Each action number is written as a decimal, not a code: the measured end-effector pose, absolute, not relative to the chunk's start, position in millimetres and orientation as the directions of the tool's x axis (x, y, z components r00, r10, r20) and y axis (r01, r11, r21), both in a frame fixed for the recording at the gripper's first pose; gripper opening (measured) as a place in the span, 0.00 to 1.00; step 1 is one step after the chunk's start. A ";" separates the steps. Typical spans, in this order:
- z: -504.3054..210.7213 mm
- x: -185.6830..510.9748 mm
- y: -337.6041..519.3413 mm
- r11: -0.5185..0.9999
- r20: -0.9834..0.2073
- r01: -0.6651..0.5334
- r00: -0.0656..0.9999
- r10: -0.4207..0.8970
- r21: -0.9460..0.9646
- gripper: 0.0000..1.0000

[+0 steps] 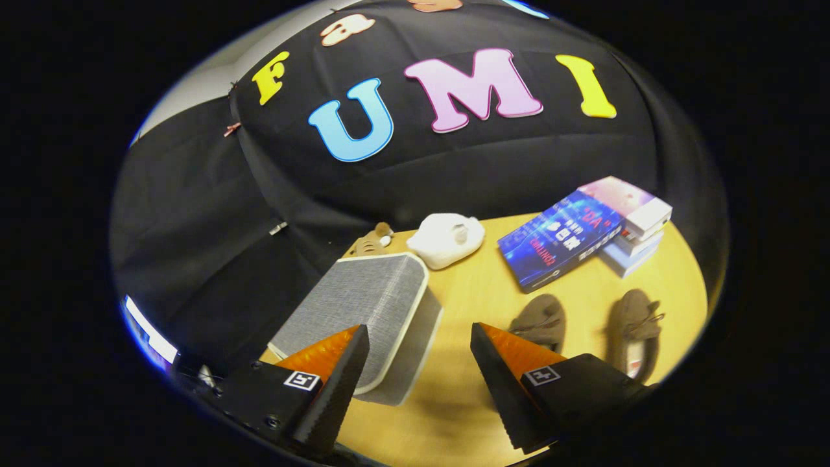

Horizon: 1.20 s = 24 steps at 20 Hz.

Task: Open the storage box then place both shoes into the box .Put the left shoe in first, then the right shoe, with the right side of both shoes facing outward in a uniform manner.

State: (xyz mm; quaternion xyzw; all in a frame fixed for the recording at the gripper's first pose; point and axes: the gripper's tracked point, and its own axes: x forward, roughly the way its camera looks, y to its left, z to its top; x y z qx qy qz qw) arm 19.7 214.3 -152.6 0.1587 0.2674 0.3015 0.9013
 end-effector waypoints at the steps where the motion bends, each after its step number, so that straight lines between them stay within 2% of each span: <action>1: -161.5 17.7 221.7 0.739 -0.394 -0.460 0.639 0.660 0.493 0.98; 8: -223.8 4.9 259.6 0.544 -0.391 -0.406 0.403 0.827 0.734 0.98; 10: -225.8 -4.0 271.2 0.454 -0.339 -0.391 0.328 0.882 0.801 0.98; 12: -223.0 -11.0 289.2 0.339 -0.259 -0.308 0.272 0.927 0.889 0.98; 15: -224.6 -6.5 295.8 0.269 -0.219 -0.189 0.248 0.943 0.944 0.97; 20: -215.3 -1.2 304.4 0.190 -0.165 -0.087 0.236 0.958 0.978 0.96; 23: -212.2 -2.0 302.9 0.185 -0.168 -0.053 0.234 0.958 0.981 0.63; 24: -210.0 -4.4 300.3 0.179 -0.166 -0.040 0.224 0.960 0.983 0.63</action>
